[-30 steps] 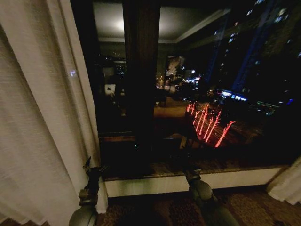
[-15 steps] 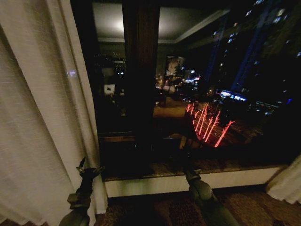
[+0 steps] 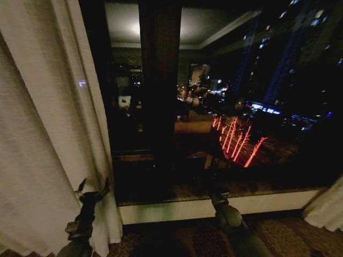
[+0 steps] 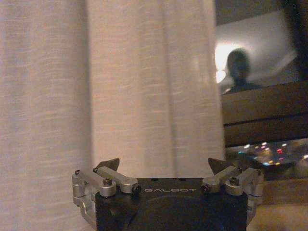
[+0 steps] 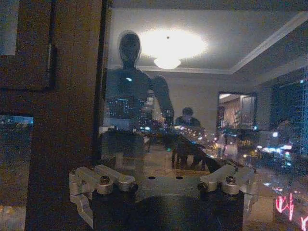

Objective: Open the curtains by pulling them apart, changing their state from closed to fully open.

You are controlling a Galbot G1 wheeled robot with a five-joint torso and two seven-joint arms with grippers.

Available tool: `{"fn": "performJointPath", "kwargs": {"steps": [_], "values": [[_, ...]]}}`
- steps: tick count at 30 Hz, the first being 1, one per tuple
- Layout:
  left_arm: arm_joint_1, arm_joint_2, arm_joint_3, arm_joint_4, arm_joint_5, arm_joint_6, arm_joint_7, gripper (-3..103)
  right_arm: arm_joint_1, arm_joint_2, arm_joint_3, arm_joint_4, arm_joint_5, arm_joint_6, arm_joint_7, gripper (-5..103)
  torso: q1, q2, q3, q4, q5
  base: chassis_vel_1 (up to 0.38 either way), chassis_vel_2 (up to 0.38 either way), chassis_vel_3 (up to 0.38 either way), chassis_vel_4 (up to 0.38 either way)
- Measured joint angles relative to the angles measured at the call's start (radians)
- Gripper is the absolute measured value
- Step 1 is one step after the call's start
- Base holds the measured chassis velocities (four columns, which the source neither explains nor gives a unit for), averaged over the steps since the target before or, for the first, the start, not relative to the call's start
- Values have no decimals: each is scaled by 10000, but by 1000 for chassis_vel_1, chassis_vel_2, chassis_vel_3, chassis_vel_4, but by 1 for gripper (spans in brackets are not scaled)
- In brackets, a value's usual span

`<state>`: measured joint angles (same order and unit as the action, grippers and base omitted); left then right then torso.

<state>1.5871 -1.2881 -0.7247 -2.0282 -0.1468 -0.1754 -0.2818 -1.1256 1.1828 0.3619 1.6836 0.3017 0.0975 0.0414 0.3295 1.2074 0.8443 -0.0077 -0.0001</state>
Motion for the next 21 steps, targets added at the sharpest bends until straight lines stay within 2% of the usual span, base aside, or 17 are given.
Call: {"fn": "performJointPath", "kwargs": {"steps": [8, 11, 15, 21], "values": [[-568, 180, 24, 514, -257, -186, 152, 100, 0, 0, 0, 0, 0, 0, 0, 100, 0, 0, 0, -3, 1, 0, 0, 0, 0], [-1263, 421, 544, 1134, -457, -321, 447, 100, 0, 0, 0, 0, 0, 0, 0, 100, 1, 0, 1, -4, -1, 0, 0, 0, 0], [-1681, 522, 1050, 1670, -482, -390, 540, 100, 0, 0, 0, 0, 0, 0, 0, 100, 1, -1, 1, -5, -1, 0, 0, 0, 0], [-2168, 616, 1327, 2414, -509, -497, 698, 100, 0, 0, 0, 0, 0, 0, 0, 100, 0, 0, 1, -3, -1, 0, 0, 0, 0]]}}
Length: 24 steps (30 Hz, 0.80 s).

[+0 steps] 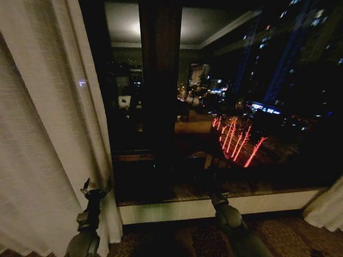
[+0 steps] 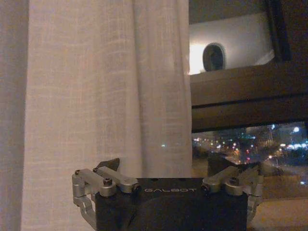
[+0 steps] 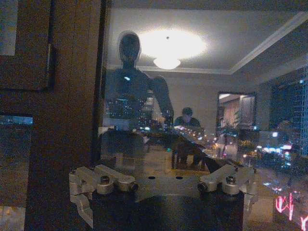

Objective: Open the curtains by pulling them apart, changing their state from closed to fully open.

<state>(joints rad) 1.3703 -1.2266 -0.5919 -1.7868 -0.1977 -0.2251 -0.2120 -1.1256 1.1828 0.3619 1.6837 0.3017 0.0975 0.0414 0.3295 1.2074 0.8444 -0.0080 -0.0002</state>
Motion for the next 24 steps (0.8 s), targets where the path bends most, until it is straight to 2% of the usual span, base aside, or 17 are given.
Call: {"fn": "performJointPath", "kwargs": {"steps": [6, 15, 21, 24], "values": [[-586, 232, 126, 563, -229, -5, 177, 100, 0, 0, 0, 0, 0, 0, 0, 100, 0, 0, 0, 0, 1, 0, 0, 0, 0], [-1637, 744, 458, 1575, -1081, 45, 518, 100, 0, 0, 0, 0, 0, 0, 0, 100, 1, 0, 0, 0, 0, 0, 0, 0, 0], [-2122, 703, 543, 1826, -2079, 473, 900, 102, 0, 0, -1, 0, 0, 0, 0, 100, 0, 0, 0, 0, 0, 0, 0, 0, 0], [-2277, 629, 547, 1947, -2190, 485, 1099, 93, 0, 0, 0, 0, 0, 0, 0, 100, 0, 0, 0, 0, 1, 0, 0, 0, 0]]}}
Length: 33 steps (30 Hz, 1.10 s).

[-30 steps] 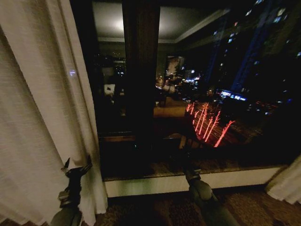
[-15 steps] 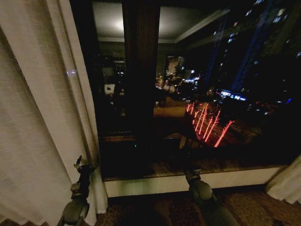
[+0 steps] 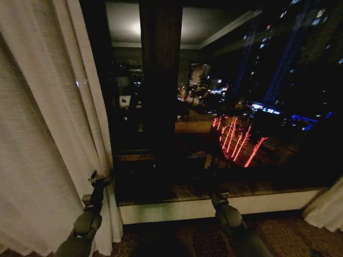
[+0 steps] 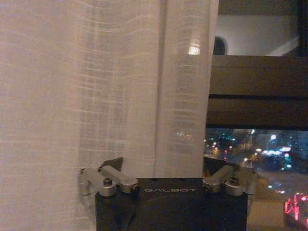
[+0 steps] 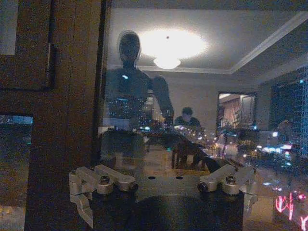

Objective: Open the curtains by pulling them apart, changing their state from closed to fully open.

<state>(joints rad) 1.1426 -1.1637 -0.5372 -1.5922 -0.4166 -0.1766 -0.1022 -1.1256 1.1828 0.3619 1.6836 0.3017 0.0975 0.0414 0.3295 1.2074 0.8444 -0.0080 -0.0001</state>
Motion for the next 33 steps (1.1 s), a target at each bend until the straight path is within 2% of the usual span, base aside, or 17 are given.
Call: {"fn": "performJointPath", "kwargs": {"steps": [3, 4, 8, 10, 13, 15, 20, 22, 25, 29, 33], "values": [[-72, -26, -6, 48, -95, -27, 110, 82, 0, 0, 0, 0, 0, 0, 0, 100, 1, -1, 0, 0, 0, 0, 0, 0, 0], [-72, -26, -6, 48, -95, -27, 110, 82, 0, 0, 0, 0, 0, 0, 0, 100, 1, -1, 0, 0, 0, 0, 0, 0, 0], [-52, -25, -63, 60, -94, -81, 128, 61, 0, 0, 0, 0, 0, 0, -1, 100, 0, 0, -1, 0, 1, 0, 0, 0, 0], [-34, -25, -71, 60, -93, -89, 128, 61, 0, 0, 0, 0, 0, 0, 0, 100, 0, 0, -1, 0, 0, 0, 0, 0, 0], [68, -25, -126, 42, -87, -124, 130, 44, 0, 0, 0, 0, 1, 0, 0, 100, 1, 0, -1, 0, 0, 0, 0, 0, 0], [114, -25, -151, 8, -84, -127, 130, 44, 0, 0, 0, 0, 0, 0, 0, 100, 1, 0, -1, 0, 0, 0, 0, 0, 0], [408, -92, -340, -212, -107, -129, 125, 17, 0, 0, 0, 0, 0, 0, 0, 100, 0, 0, -1, 1, 0, 0, 0, 0, 0], [460, -141, -395, -245, -135, -128, 117, 17, 0, 0, 0, 0, 0, 0, 0, 100, 0, 1, -1, 0, 1, 0, 0, 0, 0], [539, -255, -493, -310, -267, -87, 27, 3, 0, 0, 0, 0, 0, 0, 0, 100, 0, 1, -1, 0, 1, 0, 0, 0, 0], [658, -319, -597, -429, -438, 68, -79, 0, 0, 0, 0, 0, 0, 0, 0, 100, 0, 1, -1, 0, 0, 0, 0, 0, 0], [787, -324, -777, -714, -624, 478, -469, 0, -1, 0, 0, 0, 0, 0, 0, 100, 0, 1, -1, 0, 1, 0, 0, 0, 0]]}}
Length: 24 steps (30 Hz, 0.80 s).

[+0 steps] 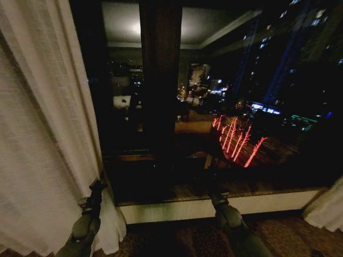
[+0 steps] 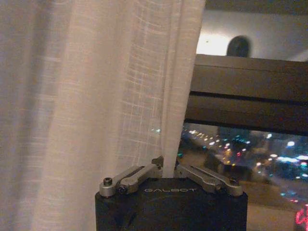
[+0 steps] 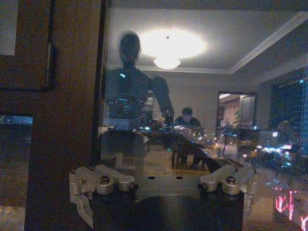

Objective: Open the curtains by pulling them apart, changing their state from closed to fully open.

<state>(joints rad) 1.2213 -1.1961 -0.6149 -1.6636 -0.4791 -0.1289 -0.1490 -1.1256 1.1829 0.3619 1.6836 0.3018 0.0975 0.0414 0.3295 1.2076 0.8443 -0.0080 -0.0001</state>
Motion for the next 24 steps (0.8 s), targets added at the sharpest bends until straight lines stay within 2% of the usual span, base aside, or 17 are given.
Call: {"fn": "performJointPath", "kwargs": {"steps": [3, 4, 7, 12, 18, 22, 24], "values": [[235, -18, -258, -635, -271, 708, -513, 0, 0, -1, 0, 0, 0, 0, 0, 100, 0, 0, 0, 1, 0, 0, 0, 0, 0], [235, -18, -258, -635, -271, 708, -513, 0, 0, -1, 0, 0, 0, 0, 0, 100, 0, 0, 0, 1, 0, 0, 0, 0, 0], [445, -64, -401, -1313, -326, 1327, -964, 0, 0, -1, 0, 0, 0, 0, 0, 100, 0, 0, 0, 0, 0, 0, 0, 0, 0], [572, -119, -534, -1611, -110, 1613, -1297, 0, 0, 0, 0, 0, 0, 0, 0, 100, 0, 0, 0, 0, 0, 0, 0, 0, 0], [663, -99, -614, -1686, 79, 1595, -1266, 0, 0, -1, 0, 0, 0, 0, 0, 100, 0, 0, 0, 1, -1, 0, 0, 0, 0], [799, -52, -498, -1906, 79, 1396, -511, 0, 1, -1, 0, 0, 0, 0, 0, 100, 0, 0, 0, 1, 1, 0, 0, 0, 0], [845, -55, -378, -2047, 79, 1383, -367, 0, 1, -1, 0, 0, 0, 0, 0, 100, 0, 0, 0, 1, 0, 0, 0, 0, 0]]}}
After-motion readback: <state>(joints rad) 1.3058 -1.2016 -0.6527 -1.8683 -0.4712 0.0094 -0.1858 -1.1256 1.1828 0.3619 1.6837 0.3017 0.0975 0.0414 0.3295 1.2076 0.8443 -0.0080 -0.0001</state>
